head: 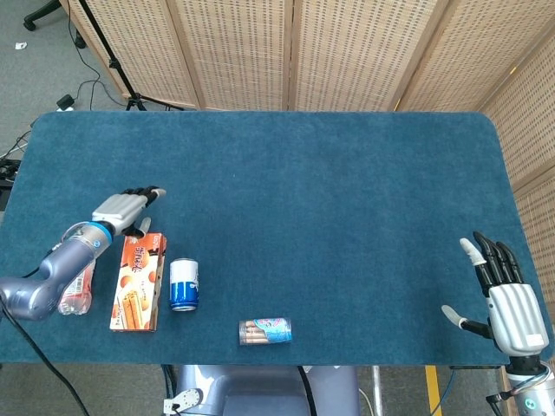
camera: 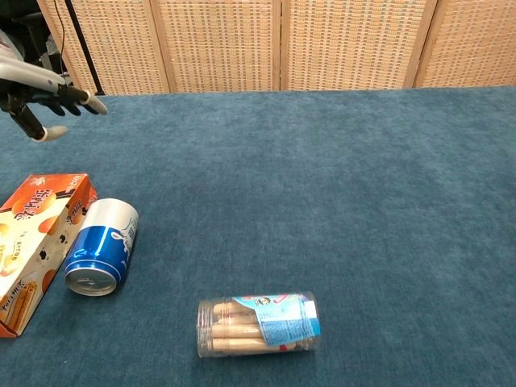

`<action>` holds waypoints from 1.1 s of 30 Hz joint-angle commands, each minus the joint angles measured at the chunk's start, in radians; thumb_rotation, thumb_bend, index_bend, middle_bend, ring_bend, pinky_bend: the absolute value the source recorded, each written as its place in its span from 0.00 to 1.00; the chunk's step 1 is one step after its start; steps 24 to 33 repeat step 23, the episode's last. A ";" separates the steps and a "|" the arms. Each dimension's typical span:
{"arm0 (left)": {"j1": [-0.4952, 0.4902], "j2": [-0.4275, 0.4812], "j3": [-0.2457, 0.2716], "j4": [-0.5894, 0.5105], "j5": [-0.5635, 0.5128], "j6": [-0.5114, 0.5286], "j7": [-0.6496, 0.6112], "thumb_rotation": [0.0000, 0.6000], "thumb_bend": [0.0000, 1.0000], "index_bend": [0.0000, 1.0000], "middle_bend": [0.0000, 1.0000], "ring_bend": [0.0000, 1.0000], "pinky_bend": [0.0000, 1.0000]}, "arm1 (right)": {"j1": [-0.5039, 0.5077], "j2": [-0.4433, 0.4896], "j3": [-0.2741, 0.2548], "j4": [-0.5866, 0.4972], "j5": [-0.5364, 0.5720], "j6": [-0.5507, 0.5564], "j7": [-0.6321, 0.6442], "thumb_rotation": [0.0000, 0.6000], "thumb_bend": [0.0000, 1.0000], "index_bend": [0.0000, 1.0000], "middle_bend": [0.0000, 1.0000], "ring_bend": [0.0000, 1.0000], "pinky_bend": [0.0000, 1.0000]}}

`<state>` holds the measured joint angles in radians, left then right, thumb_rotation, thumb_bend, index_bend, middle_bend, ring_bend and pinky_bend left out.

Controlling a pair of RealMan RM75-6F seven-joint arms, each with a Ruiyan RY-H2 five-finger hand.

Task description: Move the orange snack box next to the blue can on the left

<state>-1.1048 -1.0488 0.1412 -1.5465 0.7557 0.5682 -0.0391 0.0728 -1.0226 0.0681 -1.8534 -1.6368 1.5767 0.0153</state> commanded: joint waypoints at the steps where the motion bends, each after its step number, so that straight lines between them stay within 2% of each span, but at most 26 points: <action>1: 0.126 0.049 -0.063 -0.078 0.103 0.267 -0.026 1.00 0.00 0.00 0.00 0.00 0.00 | -0.002 -0.004 0.003 0.003 0.001 0.006 -0.010 1.00 0.00 0.00 0.00 0.00 0.00; 4: 0.253 0.040 -0.091 -0.107 0.200 0.510 -0.068 1.00 0.00 0.00 0.00 0.00 0.00 | -0.008 -0.025 0.016 0.013 0.006 0.030 -0.066 1.00 0.00 0.00 0.00 0.00 0.00; 7: 0.394 0.013 -0.094 -0.117 0.273 0.734 -0.099 1.00 0.00 0.00 0.00 0.00 0.00 | -0.009 -0.040 0.018 0.014 0.006 0.034 -0.088 1.00 0.00 0.00 0.00 0.00 0.00; 9: 0.480 -0.002 -0.086 -0.110 0.314 0.833 -0.134 1.00 0.00 0.00 0.00 0.00 0.00 | -0.008 -0.043 0.018 0.016 0.005 0.032 -0.088 1.00 0.00 0.00 0.00 0.00 0.00; 12: 0.584 -0.010 -0.061 -0.098 0.351 0.911 -0.170 1.00 0.00 0.00 0.00 0.00 0.00 | -0.009 -0.043 0.015 0.017 -0.005 0.035 -0.085 1.00 0.00 0.00 0.00 0.00 0.00; 15: 0.708 -0.032 -0.017 -0.091 0.341 1.005 -0.124 1.00 0.00 0.00 0.00 0.00 0.00 | -0.011 -0.050 0.017 0.018 -0.012 0.043 -0.109 1.00 0.00 0.00 0.00 0.00 0.00; 20: 0.817 -0.067 0.006 -0.059 0.395 1.066 -0.151 1.00 0.00 0.00 0.00 0.00 0.00 | -0.012 -0.057 0.015 0.020 -0.025 0.049 -0.127 1.00 0.00 0.00 0.00 0.00 0.00; 23: 0.859 -0.059 0.019 -0.065 0.435 1.081 -0.149 1.00 0.00 0.00 0.00 0.00 0.00 | -0.013 -0.055 0.014 0.020 -0.031 0.050 -0.125 1.00 0.00 0.00 0.00 0.00 0.00; 33: 0.859 -0.059 0.019 -0.065 0.435 1.081 -0.149 1.00 0.00 0.00 0.00 0.00 0.00 | -0.013 -0.055 0.014 0.020 -0.031 0.050 -0.125 1.00 0.00 0.00 0.00 0.00 0.00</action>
